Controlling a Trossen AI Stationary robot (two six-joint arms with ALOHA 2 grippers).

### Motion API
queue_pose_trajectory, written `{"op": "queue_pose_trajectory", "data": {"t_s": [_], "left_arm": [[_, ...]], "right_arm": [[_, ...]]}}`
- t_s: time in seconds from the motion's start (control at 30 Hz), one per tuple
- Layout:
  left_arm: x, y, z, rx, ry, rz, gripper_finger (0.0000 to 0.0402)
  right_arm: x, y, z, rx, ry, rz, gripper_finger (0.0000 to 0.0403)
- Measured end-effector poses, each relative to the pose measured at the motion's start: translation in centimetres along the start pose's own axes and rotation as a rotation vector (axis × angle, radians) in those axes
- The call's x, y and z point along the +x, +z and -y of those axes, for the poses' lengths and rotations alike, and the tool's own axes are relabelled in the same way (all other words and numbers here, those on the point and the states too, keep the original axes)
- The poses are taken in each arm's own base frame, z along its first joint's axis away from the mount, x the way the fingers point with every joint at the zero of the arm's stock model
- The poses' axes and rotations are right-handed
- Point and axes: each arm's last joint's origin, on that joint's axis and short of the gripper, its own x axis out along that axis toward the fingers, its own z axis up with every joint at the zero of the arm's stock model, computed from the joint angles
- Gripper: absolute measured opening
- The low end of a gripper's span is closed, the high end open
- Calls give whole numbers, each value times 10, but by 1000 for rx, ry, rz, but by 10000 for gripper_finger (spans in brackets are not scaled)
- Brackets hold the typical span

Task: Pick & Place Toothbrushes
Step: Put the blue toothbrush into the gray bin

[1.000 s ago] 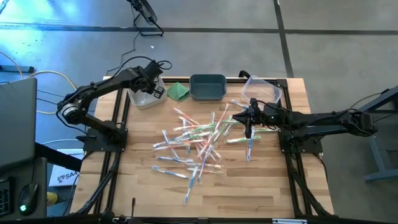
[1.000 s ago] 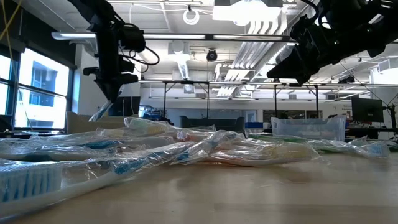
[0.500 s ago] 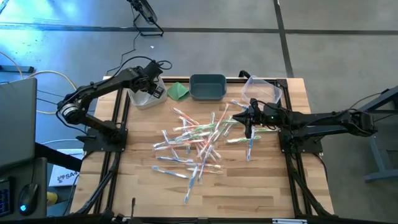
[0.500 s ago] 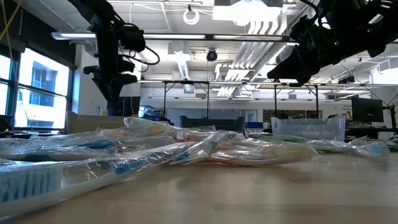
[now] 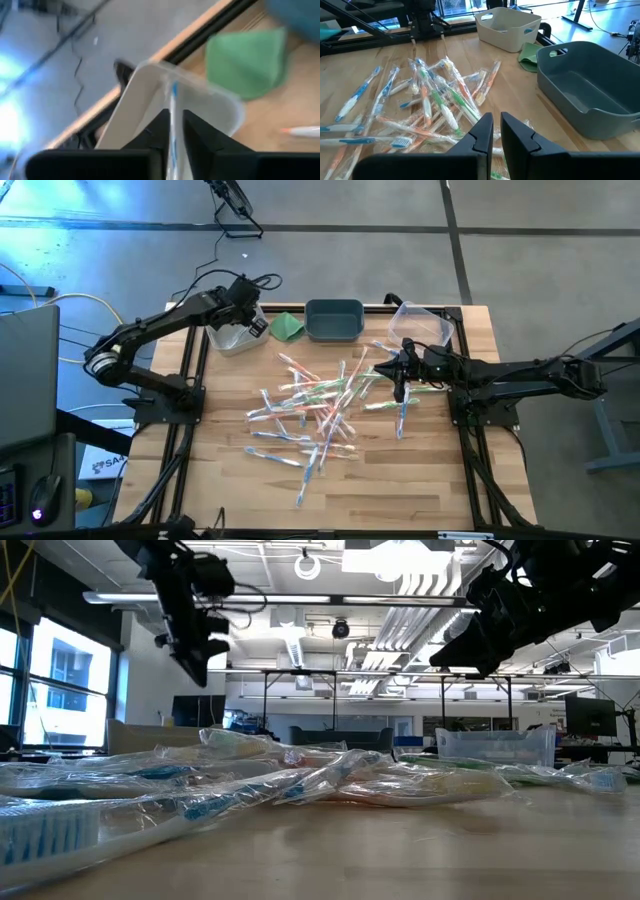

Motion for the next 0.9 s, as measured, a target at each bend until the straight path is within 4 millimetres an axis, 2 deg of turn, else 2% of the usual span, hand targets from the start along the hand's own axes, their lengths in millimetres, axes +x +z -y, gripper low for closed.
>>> {"op": "queue_pose_trajectory", "data": {"t_s": [0.1, 0.23, 0.4, 0.67, 0.9], "left_arm": [[-14, 2, 7, 32, -51, 68, 6], [-30, 1, 17, 71, -94, 161, 8], [-40, -14, 27, 93, -151, 313, 10], [-62, -41, 40, 118, -373, 568, 10], [-84, -53, 45, 164, -460, 678, 10]], "right_arm": [[0, 1, 0, -1, 1, 8, 29], [0, 1, 0, -2, 1, 11, 29], [0, 1, 0, -2, 1, 15, 29], [0, 1, 0, -2, 2, 15, 29], [0, 3, 0, -2, 6, 32, 29]]}}
